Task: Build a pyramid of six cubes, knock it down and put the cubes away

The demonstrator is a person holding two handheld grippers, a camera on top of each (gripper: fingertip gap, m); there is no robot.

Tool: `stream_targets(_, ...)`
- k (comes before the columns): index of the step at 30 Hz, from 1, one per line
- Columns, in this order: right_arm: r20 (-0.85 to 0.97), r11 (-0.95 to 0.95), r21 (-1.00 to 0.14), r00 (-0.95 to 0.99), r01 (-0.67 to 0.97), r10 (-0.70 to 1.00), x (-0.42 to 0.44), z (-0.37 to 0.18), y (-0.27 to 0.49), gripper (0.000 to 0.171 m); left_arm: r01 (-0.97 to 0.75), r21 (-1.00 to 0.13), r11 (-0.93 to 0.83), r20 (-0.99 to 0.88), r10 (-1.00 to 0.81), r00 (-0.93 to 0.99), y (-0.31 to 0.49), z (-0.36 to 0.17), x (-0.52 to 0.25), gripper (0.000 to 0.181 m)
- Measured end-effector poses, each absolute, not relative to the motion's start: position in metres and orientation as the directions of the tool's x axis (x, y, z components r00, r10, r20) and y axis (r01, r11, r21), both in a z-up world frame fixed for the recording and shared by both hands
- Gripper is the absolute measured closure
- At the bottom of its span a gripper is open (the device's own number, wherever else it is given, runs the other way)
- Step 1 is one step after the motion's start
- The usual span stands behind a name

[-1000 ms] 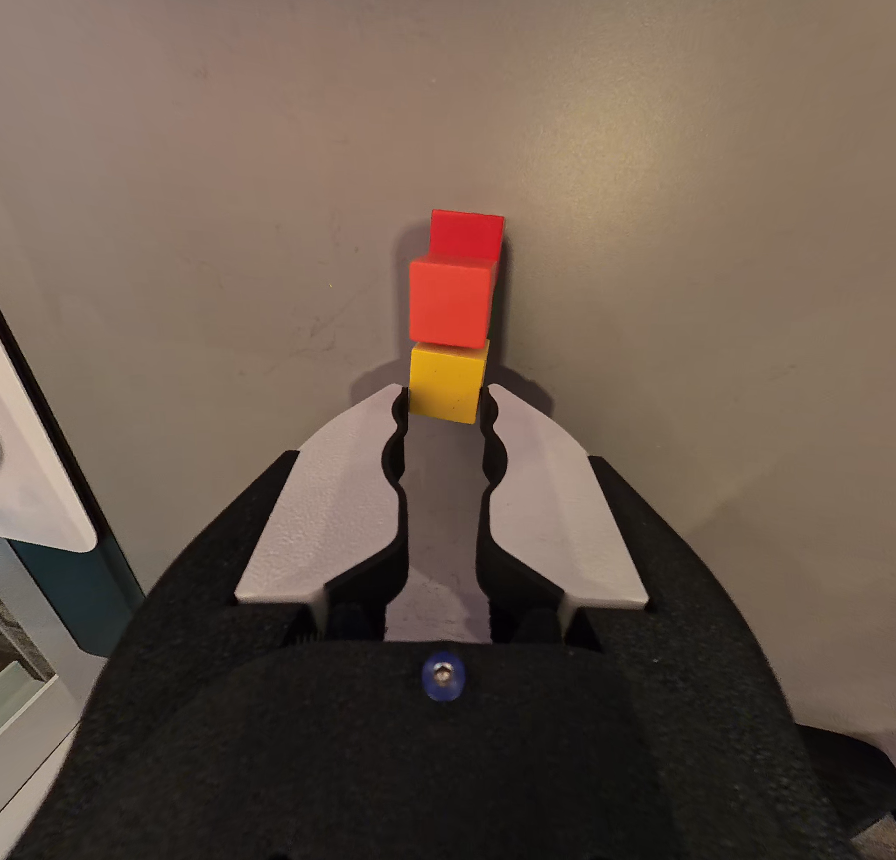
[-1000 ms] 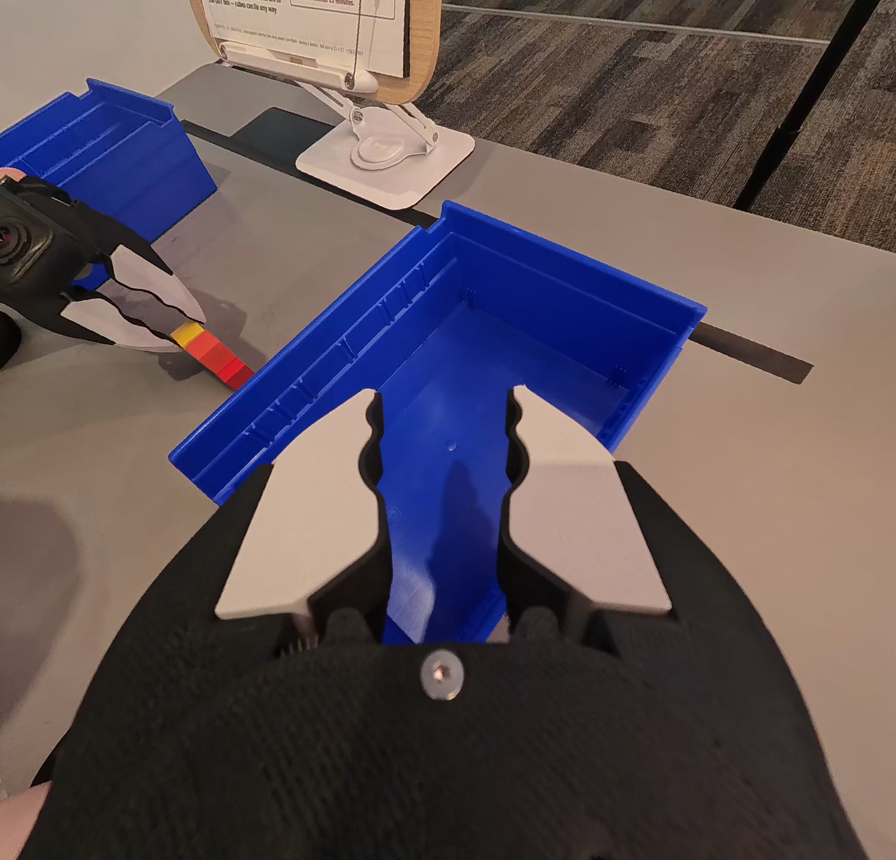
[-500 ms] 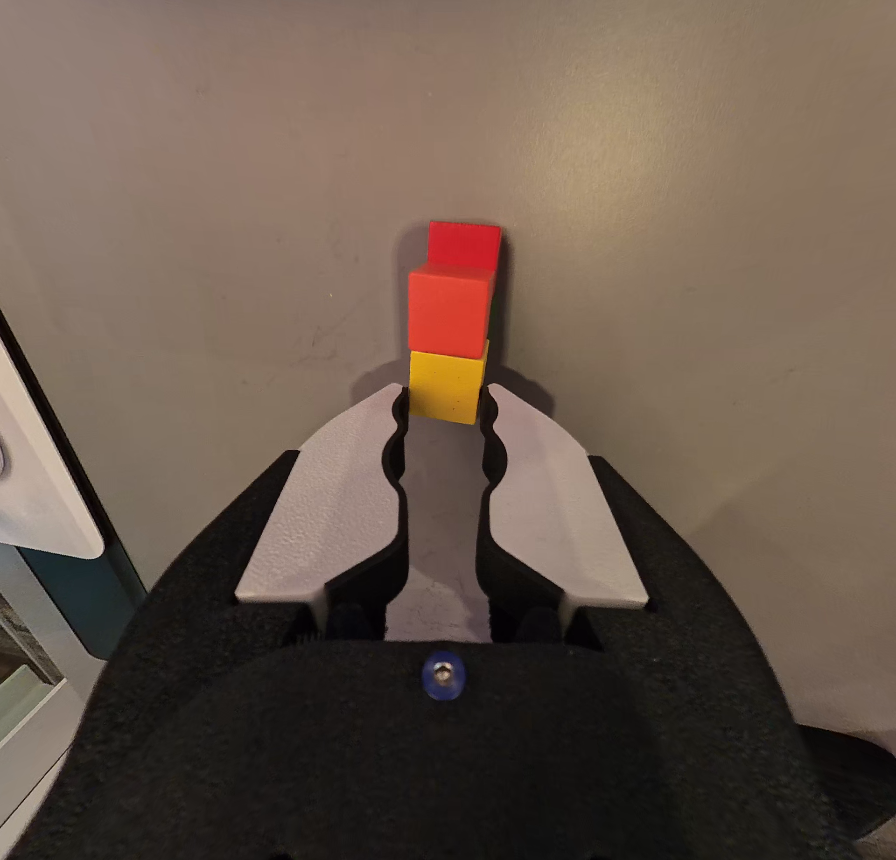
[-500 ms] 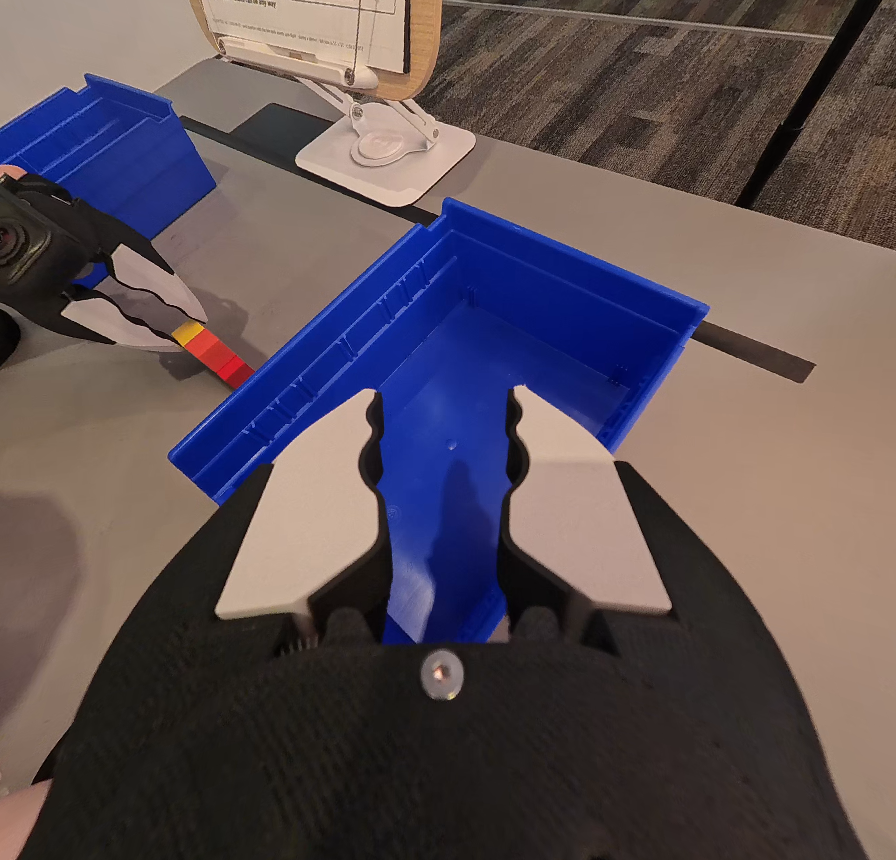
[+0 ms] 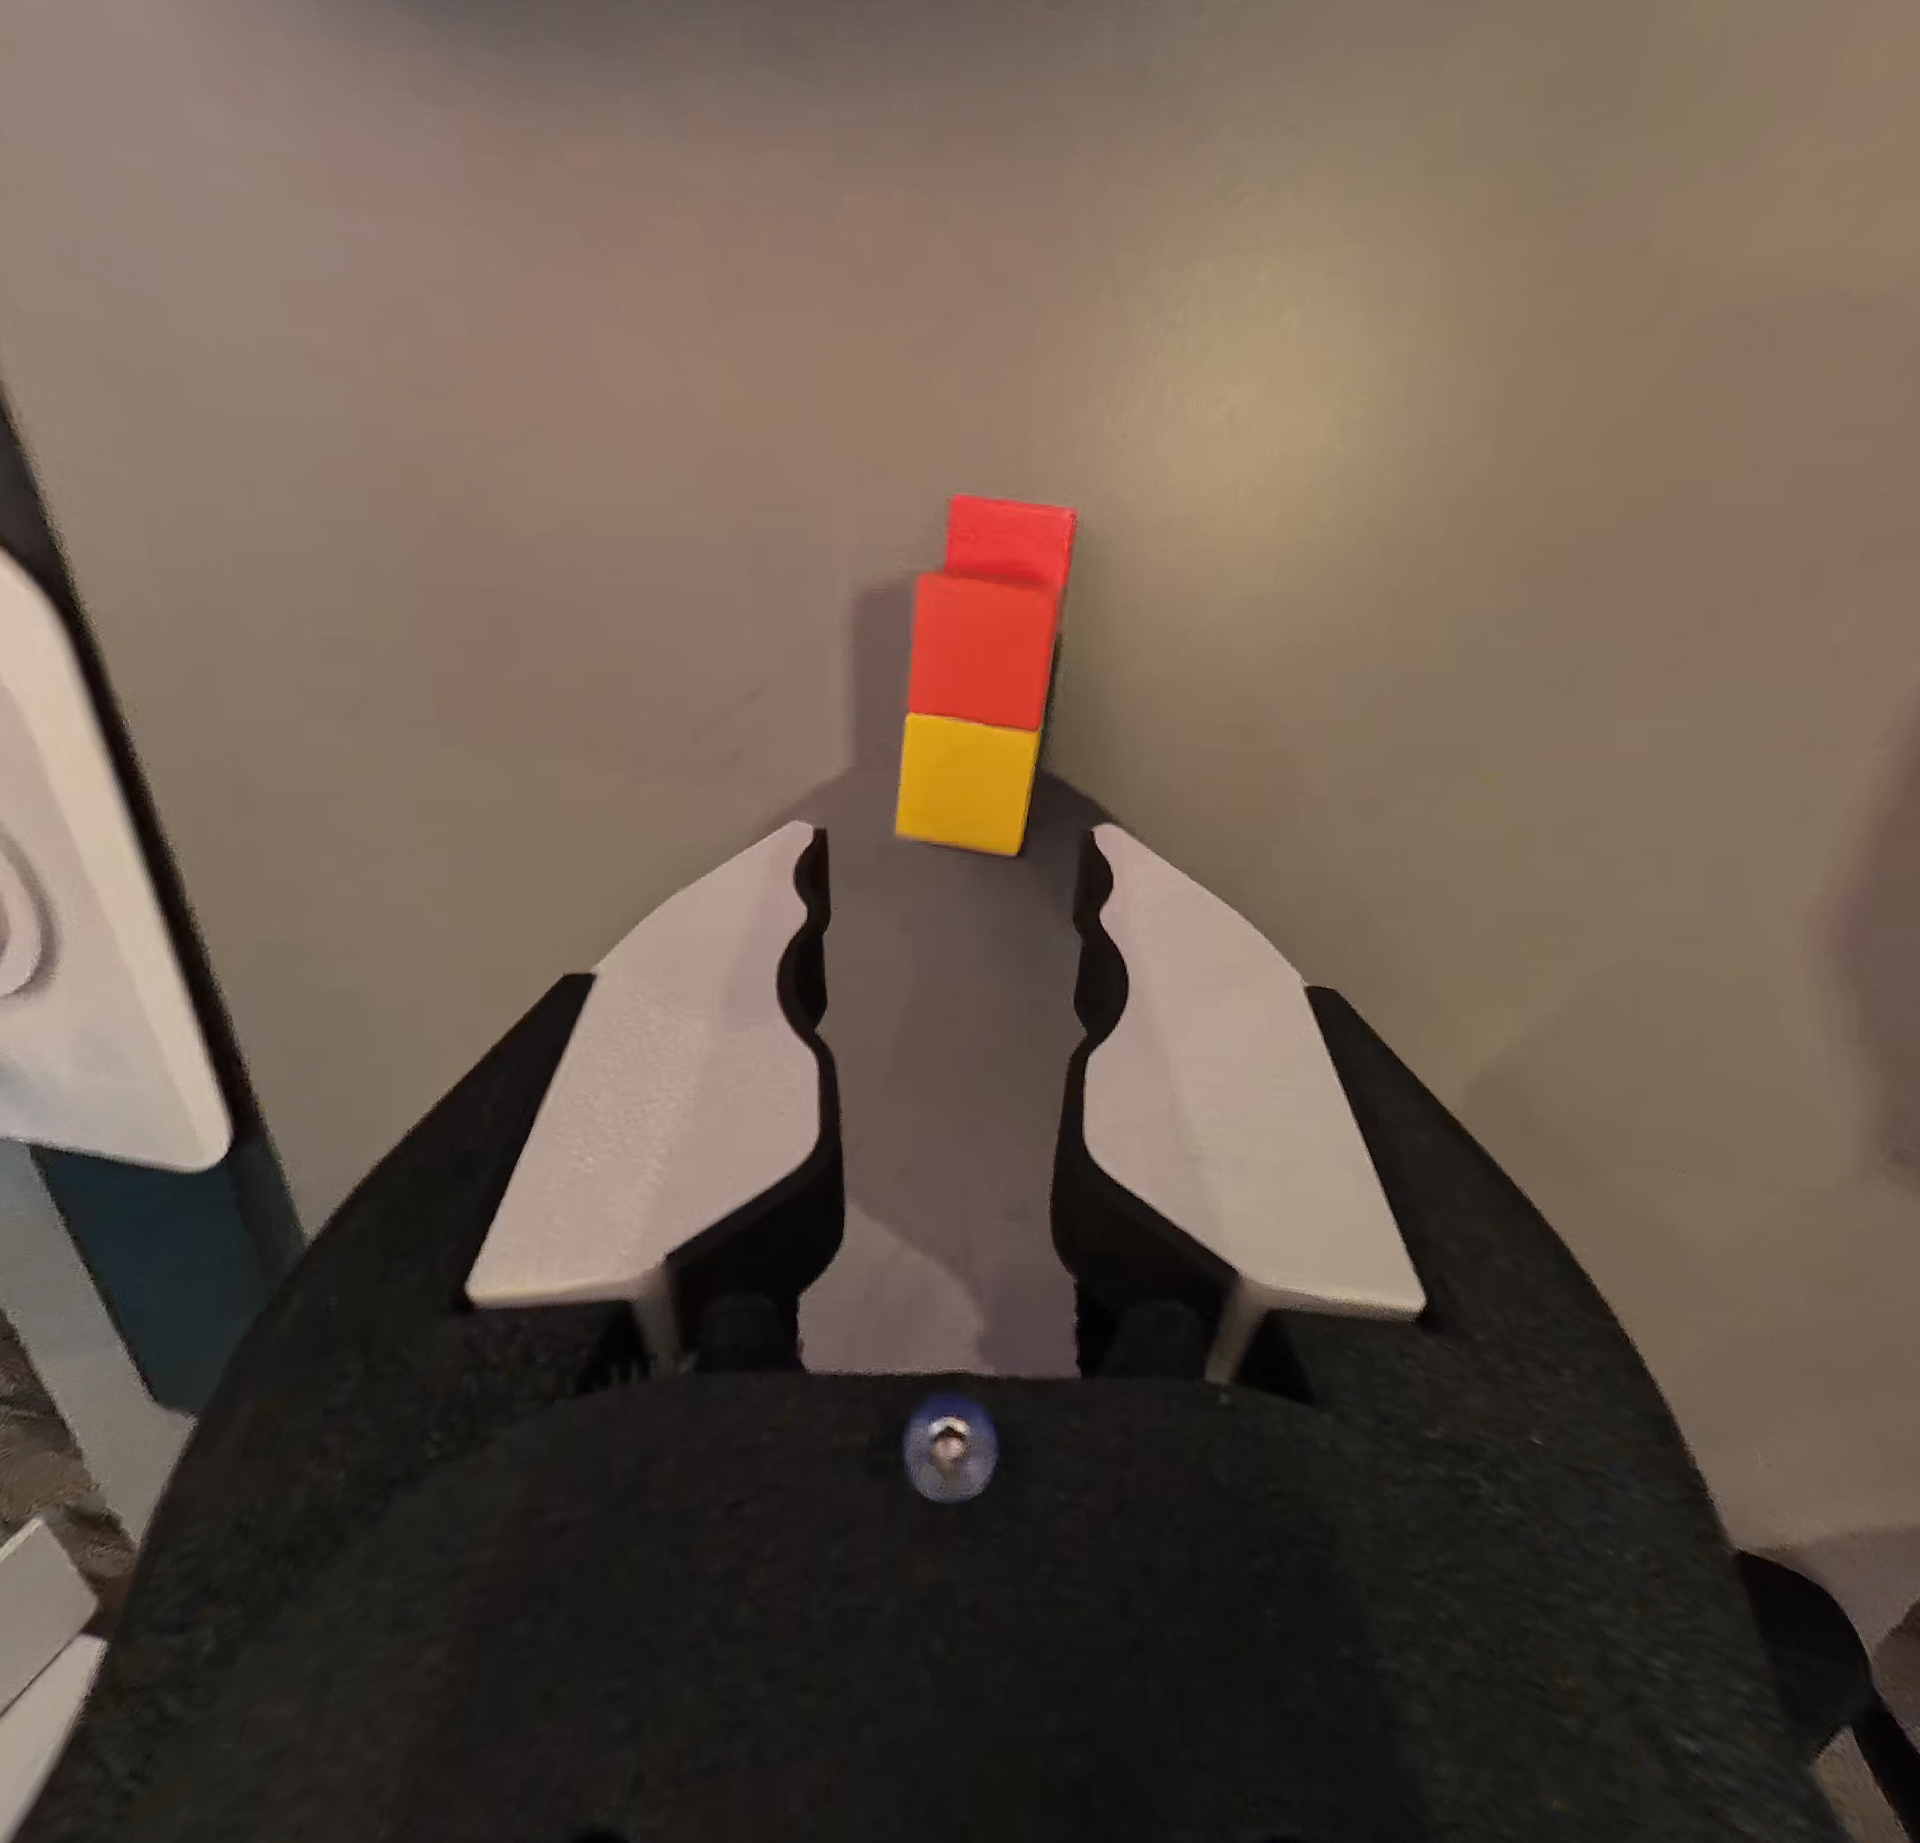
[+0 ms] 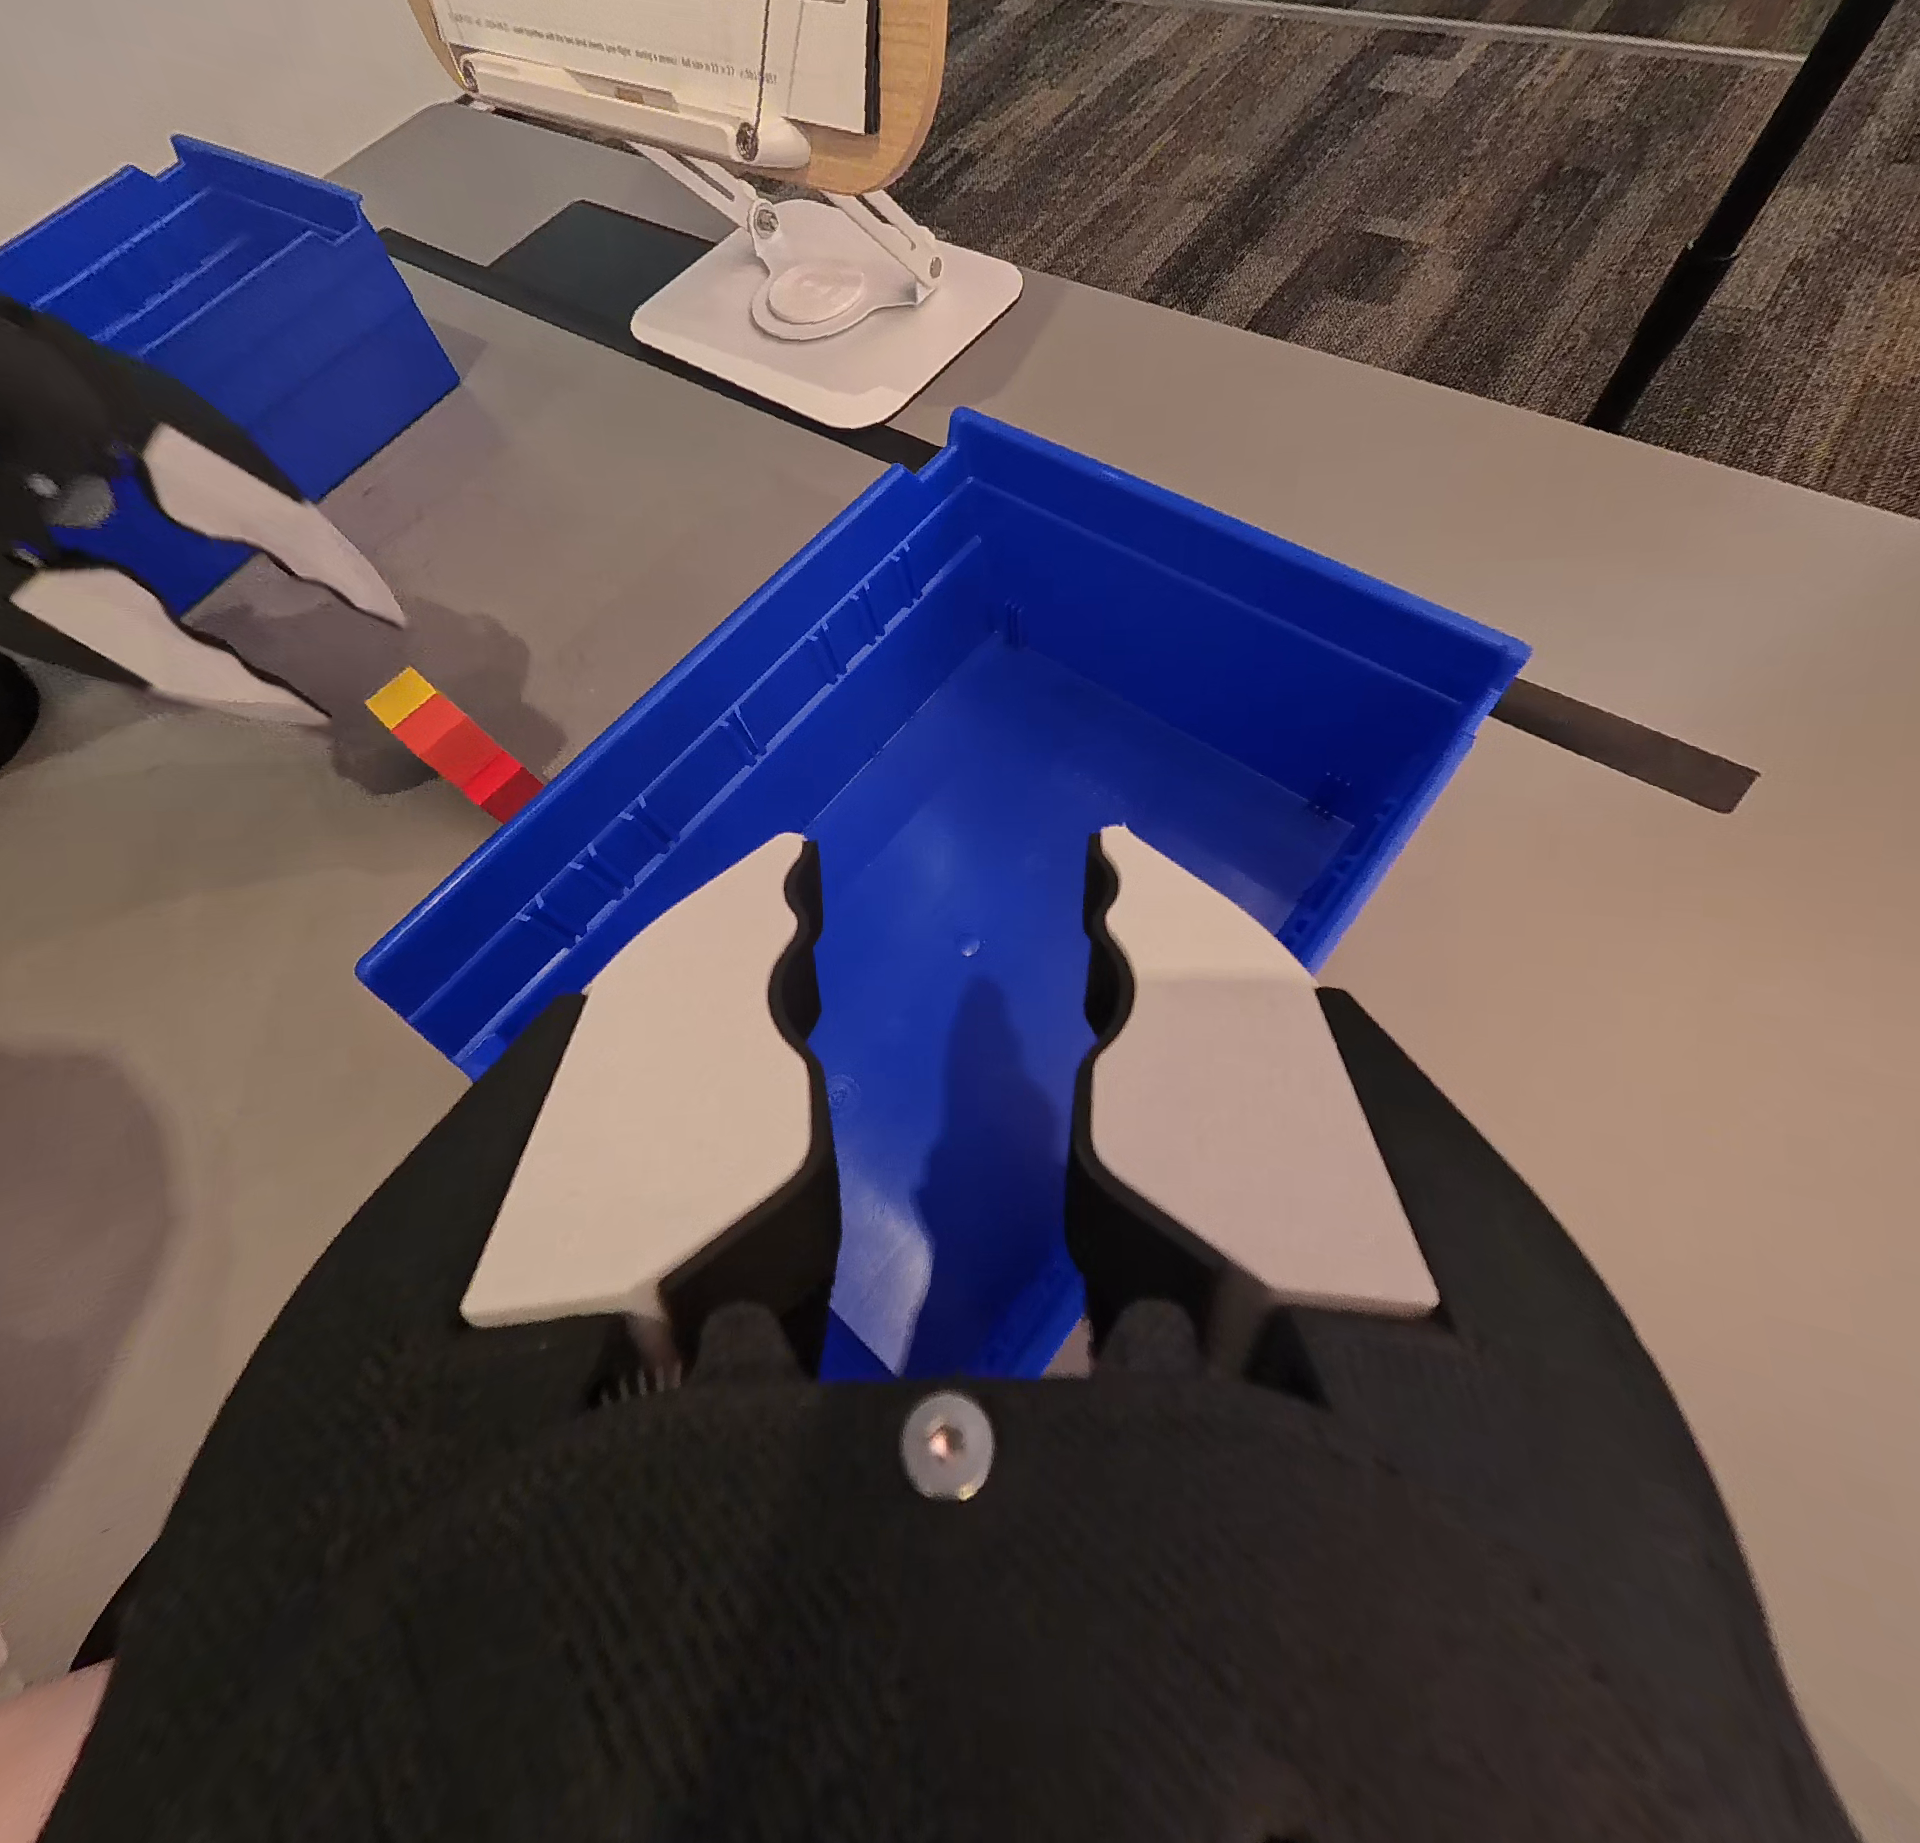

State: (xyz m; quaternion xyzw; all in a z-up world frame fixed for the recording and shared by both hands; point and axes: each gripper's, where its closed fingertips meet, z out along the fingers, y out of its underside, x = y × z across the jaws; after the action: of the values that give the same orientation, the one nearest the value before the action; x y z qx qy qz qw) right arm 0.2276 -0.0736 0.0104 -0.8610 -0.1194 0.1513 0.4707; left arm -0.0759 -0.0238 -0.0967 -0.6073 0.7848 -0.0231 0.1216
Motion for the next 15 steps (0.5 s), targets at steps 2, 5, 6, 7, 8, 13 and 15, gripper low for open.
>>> stream_targets(2, -0.145, -0.529, -0.846, 0.926, 0.067, 0.35, 0.227, 0.01, -0.073, 0.122, -0.944, -0.233, 0.235, -0.2, -0.961, -0.19, -0.015, -0.073, -0.082, 0.136)
stream_targets(5, -0.147, -0.529, -0.846, 0.925, 0.066, 0.35, 0.227, 0.01, -0.073, 0.122, -0.938, -0.302, 0.167, -0.3, -0.951, -0.073, 0.013, -0.023, -0.112, 0.136)
stream_targets(6, -0.148, -0.531, -0.845, 0.925, 0.067, 0.351, 0.227, 0.01, -0.073, 0.122, -0.936, -0.325, 0.133, -0.335, -0.942, -0.018, 0.025, -0.005, -0.128, 0.136)
stream_targets(7, -0.146, -0.531, -0.845, 0.924, 0.069, 0.352, 0.226, 0.01, -0.073, 0.122, -0.936, -0.34, 0.093, -0.375, -0.926, 0.044, 0.039, 0.013, -0.15, 0.136)
stream_targets(8, -0.144, -0.528, -0.846, 0.923, 0.071, 0.356, 0.225, 0.011, -0.073, 0.122, -0.935, -0.353, 0.04, -0.419, -0.9, 0.12, 0.056, 0.029, -0.176, 0.136)
stream_targets(13, -0.133, -0.51, -0.856, 0.92, 0.08, 0.369, 0.22, 0.018, -0.072, 0.122, -0.859, -0.414, -0.301, -0.373, -0.805, 0.461, 0.116, 0.035, -0.298, 0.136)
stream_targets(15, -0.131, -0.513, -0.854, 0.917, 0.09, 0.378, 0.216, 0.018, -0.071, 0.122, -0.81, -0.436, -0.392, -0.35, -0.755, 0.554, 0.137, 0.016, -0.327, 0.136)
